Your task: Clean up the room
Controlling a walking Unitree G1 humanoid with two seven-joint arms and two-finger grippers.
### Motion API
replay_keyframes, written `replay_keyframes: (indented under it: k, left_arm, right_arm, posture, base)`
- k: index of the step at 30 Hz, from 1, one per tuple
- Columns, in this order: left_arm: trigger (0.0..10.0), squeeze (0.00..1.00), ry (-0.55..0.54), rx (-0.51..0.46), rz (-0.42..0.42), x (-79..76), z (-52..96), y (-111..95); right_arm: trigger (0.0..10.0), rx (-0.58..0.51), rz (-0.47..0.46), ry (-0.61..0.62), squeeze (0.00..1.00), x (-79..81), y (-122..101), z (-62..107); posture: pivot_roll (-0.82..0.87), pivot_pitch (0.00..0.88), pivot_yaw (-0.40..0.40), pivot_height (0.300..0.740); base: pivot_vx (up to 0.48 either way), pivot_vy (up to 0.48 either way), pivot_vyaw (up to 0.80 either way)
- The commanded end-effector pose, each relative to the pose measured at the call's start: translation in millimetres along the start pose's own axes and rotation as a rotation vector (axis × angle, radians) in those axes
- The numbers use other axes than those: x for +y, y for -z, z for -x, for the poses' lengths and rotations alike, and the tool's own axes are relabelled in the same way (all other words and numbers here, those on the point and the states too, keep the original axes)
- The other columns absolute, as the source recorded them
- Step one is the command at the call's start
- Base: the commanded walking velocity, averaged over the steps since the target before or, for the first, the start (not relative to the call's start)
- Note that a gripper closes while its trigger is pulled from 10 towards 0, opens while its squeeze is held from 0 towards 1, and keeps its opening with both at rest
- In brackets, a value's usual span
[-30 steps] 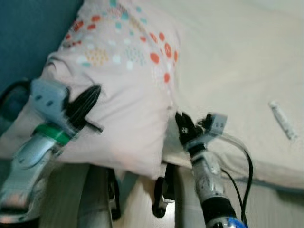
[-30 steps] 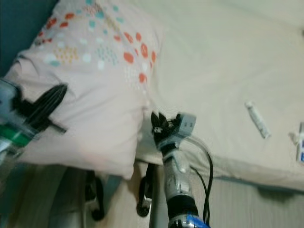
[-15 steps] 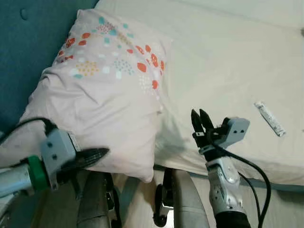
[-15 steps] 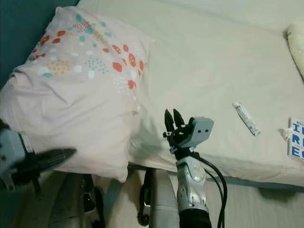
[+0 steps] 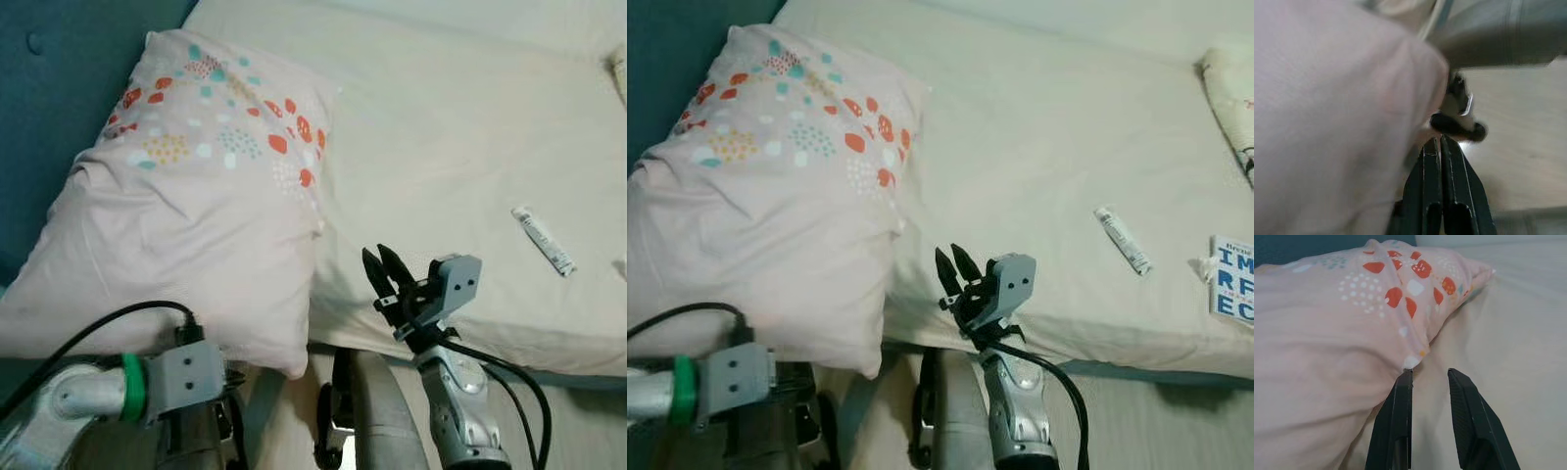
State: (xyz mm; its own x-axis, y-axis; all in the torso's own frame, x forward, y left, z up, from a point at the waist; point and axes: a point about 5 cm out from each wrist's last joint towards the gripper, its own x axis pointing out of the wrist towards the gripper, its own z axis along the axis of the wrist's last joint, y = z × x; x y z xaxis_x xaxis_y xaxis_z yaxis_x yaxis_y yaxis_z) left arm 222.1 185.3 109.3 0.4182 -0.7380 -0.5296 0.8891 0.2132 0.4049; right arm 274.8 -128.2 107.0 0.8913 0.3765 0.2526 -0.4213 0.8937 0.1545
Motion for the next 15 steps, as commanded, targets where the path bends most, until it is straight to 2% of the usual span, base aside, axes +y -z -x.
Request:
replay_keyframes:
  k: [1,2,3,4,5,6,7,8,15]
  left_arm:
    - [0.0,0.00,-0.029,0.040,-0.024,1.0,-11.1,11]
    - [0.0,0.00,-0.073,0.057,-0.058,11.1,-16.3,14]
    - [0.0,0.00,-0.073,0.057,-0.058,11.1,-16.3,14]
    - [0.0,0.00,-0.097,0.064,-0.084,17.3,-19.6,15]
    - [0.0,0.00,-0.150,0.068,-0.107,30.1,-22.4,15]
    - [0.0,0.00,-0.150,0.068,-0.107,30.1,-22.4,15]
    - [0.0,0.00,-0.275,0.063,-0.145,59.1,-24.8,9]
    - [0.0,0.00,-0.342,0.062,-0.166,72.5,-25.3,4]
    - [0.0,0.00,-0.455,0.085,-0.231,103.1,-30.8,-3]
  right_arm:
    - [10.0,0.026,0.000,0.006,0.00,-0.8,3,6.4]
    - [10.0,0.028,-0.001,0.003,0.00,-0.2,3,6.7]
    - [10.0,0.028,-0.001,0.003,0.00,-0.2,3,6.7]
    - [10.0,0.031,-0.001,-0.001,0.00,0.3,3,7.1]
    - [10.0,0.033,0.000,-0.004,0.00,0.3,2,7.4]
    - [10.0,0.033,0.000,-0.004,0.00,0.3,2,7.4]
    - [10.0,0.033,0.001,-0.001,0.00,-1.3,1,7.6]
    - [10.0,0.034,0.001,0.003,0.00,-2.1,1,7.7]
    - [10.0,0.042,0.000,0.014,0.00,-3.7,1,8.9]
  posture:
    - [0.06,0.199,-0.085,0.608]
    - [0.06,0.198,-0.085,0.608]
    - [0.06,0.198,-0.085,0.608]
    - [0.06,0.199,-0.084,0.608]
    - [0.05,0.201,-0.080,0.608]
    - [0.05,0.201,-0.080,0.608]
    - [0.05,0.202,-0.080,0.608]
    - [0.05,0.203,-0.080,0.608]
    - [0.05,0.204,-0.084,0.608]
  base:
    - [0.000,0.000,0.00]
    - [0.000,0.000,0.00]
    - [0.000,0.000,0.00]
    - [0.000,0.000,0.00]
    - [0.000,0.000,0.00]
    - [0.000,0.000,0.00]
    - [0.000,0.000,0.00]
    - [0.000,0.000,0.00]
    - [0.000,0.000,0.00]
